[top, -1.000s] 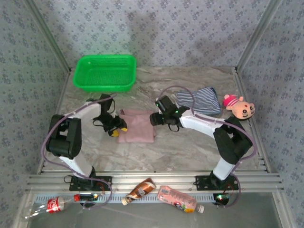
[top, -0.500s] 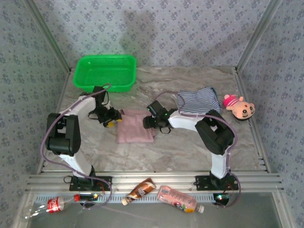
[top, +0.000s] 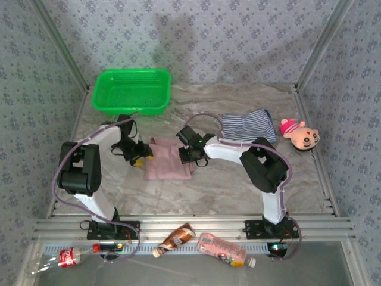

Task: Fold and stack the tank tops

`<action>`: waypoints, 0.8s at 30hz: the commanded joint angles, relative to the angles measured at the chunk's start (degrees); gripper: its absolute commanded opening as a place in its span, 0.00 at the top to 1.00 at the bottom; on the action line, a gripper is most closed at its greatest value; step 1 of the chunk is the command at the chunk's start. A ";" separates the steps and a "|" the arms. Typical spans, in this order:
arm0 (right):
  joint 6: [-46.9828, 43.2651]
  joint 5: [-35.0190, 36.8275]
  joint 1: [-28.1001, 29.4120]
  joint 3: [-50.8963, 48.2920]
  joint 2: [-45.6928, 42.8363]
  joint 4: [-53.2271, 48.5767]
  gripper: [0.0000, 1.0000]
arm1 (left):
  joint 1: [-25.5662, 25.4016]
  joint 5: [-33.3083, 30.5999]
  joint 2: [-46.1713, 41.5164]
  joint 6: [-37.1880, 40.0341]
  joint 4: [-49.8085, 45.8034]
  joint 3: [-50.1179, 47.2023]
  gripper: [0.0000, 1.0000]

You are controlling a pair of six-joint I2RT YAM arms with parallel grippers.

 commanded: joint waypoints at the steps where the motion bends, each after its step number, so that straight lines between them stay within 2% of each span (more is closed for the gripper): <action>1: -9.21 5.16 -1.91 4.87 -2.96 -11.25 0.94 | 0.09 1.02 -2.32 -0.12 -0.61 2.32 0.50; 6: -20.42 11.14 -5.74 10.22 -6.00 -22.07 0.96 | 0.10 2.67 -3.79 -1.72 0.18 3.79 0.50; 13: -33.03 17.88 -10.73 15.54 -8.10 -29.06 0.96 | 0.12 4.33 -5.20 -2.69 1.71 4.25 0.50; 24: -44.02 24.77 -18.20 21.15 -8.21 -29.04 0.96 | 0.06 5.17 -4.57 -2.37 2.31 3.54 0.50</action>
